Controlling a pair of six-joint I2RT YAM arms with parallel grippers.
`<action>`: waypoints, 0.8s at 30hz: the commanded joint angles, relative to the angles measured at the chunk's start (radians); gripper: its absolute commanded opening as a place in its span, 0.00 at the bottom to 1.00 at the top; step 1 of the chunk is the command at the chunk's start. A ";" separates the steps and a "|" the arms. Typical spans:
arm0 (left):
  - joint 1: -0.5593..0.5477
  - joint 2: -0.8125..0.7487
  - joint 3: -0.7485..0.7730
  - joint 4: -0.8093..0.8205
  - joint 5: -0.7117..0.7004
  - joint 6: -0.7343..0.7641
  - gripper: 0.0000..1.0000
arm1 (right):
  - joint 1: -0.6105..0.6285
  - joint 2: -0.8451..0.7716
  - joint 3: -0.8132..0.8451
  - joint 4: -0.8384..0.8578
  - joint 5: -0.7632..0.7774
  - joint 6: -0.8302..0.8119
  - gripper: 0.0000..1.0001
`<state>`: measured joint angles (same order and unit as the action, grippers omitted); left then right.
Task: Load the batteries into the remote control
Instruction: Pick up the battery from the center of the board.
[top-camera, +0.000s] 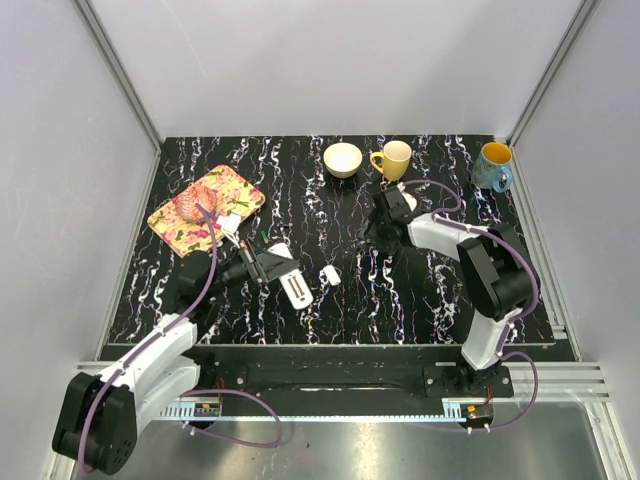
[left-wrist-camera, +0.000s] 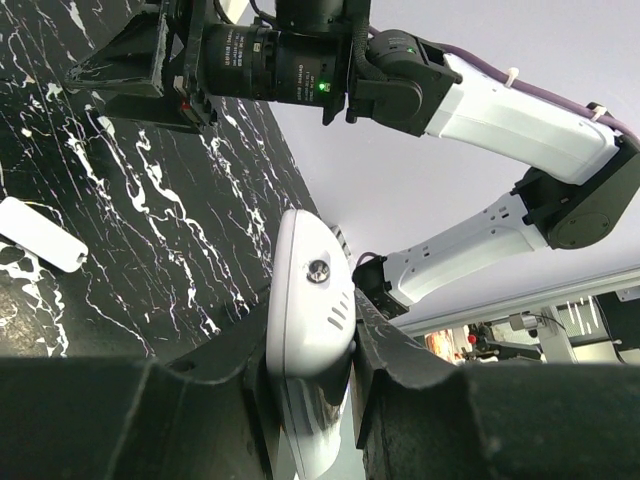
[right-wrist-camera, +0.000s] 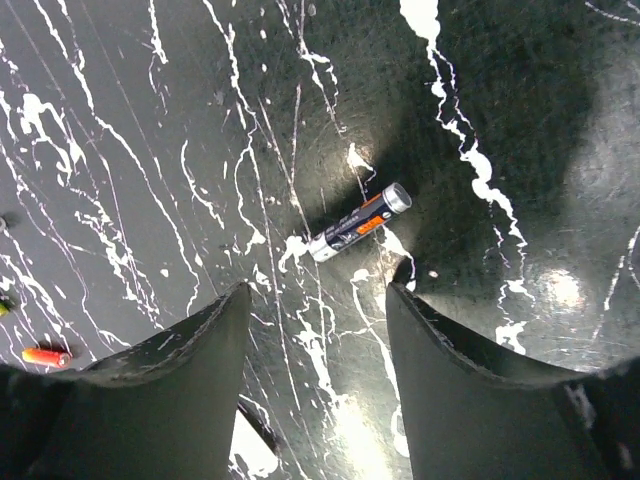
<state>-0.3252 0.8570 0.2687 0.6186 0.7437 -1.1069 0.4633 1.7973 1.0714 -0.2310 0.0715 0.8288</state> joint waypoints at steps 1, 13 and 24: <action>0.005 -0.024 0.018 -0.003 -0.032 0.022 0.00 | 0.009 0.028 0.076 -0.063 0.086 0.102 0.61; 0.003 -0.021 0.007 -0.002 -0.069 0.001 0.00 | 0.006 0.077 0.105 -0.148 0.165 0.279 0.59; 0.003 -0.021 0.004 0.015 -0.075 -0.011 0.00 | -0.014 0.149 0.154 -0.177 0.116 0.300 0.46</action>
<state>-0.3252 0.8471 0.2684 0.5701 0.6804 -1.1015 0.4622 1.9114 1.2167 -0.3611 0.1883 1.1057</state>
